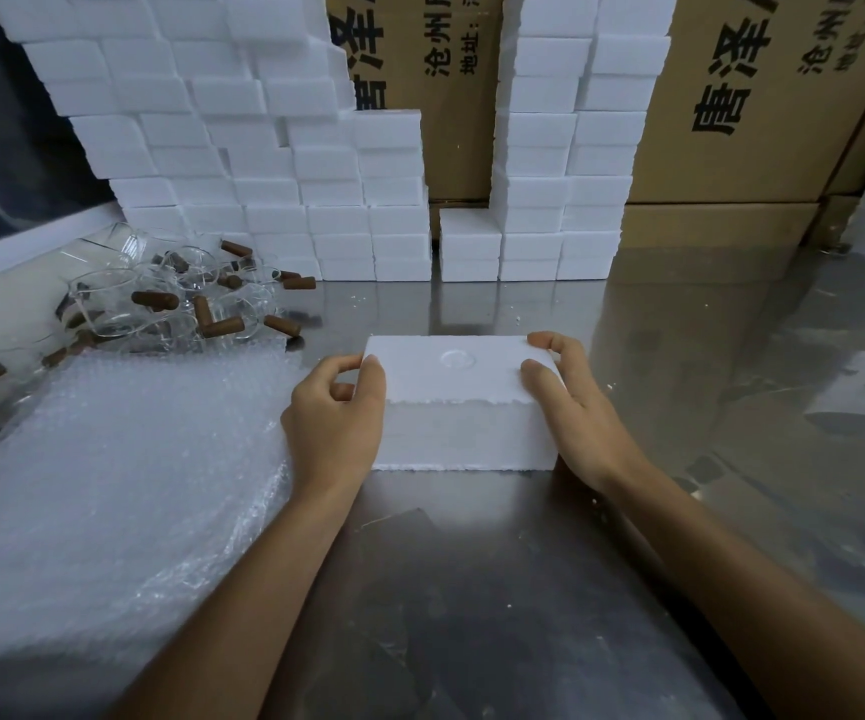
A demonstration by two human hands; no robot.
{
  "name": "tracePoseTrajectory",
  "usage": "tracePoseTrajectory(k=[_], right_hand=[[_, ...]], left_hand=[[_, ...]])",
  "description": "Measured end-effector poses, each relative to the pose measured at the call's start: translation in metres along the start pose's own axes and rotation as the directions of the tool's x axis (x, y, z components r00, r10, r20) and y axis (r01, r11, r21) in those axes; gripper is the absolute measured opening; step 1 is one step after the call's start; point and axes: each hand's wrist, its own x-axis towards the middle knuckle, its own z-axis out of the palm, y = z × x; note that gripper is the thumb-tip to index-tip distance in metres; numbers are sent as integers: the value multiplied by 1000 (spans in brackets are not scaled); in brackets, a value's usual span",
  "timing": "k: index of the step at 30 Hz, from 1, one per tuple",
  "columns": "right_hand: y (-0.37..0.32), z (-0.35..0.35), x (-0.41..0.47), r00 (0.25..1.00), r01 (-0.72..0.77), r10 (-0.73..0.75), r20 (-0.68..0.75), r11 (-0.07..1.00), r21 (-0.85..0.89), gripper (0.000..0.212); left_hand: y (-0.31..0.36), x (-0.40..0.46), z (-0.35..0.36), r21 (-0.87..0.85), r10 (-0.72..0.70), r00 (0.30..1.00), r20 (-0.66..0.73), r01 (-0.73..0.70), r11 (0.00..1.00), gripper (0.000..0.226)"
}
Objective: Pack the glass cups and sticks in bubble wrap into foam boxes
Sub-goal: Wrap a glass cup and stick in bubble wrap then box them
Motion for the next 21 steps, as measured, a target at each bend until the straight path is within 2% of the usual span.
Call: tracePoseTrajectory(k=[9, 13, 18, 21], right_hand=[[-1, -1, 4, 1000, -13, 12, 12, 999, 38, 24], [-1, 0, 2, 1000, -16, 14, 24, 998, 69, 26], [-6, 2, -1, 998, -37, 31, 51, 992, 117, 45], [-7, 2, -2, 997, -48, 38, 74, 989, 142, 47]], left_hand=[[1, 0, 0, -45, -45, 999, -6, 45, 998, 12], [2, -1, -1, -54, -61, 998, -5, 61, 997, 21], [1, 1, 0, -41, -59, 998, -12, 59, 997, 22], [1, 1, 0, -25, -73, 997, -15, 73, 997, 21]])
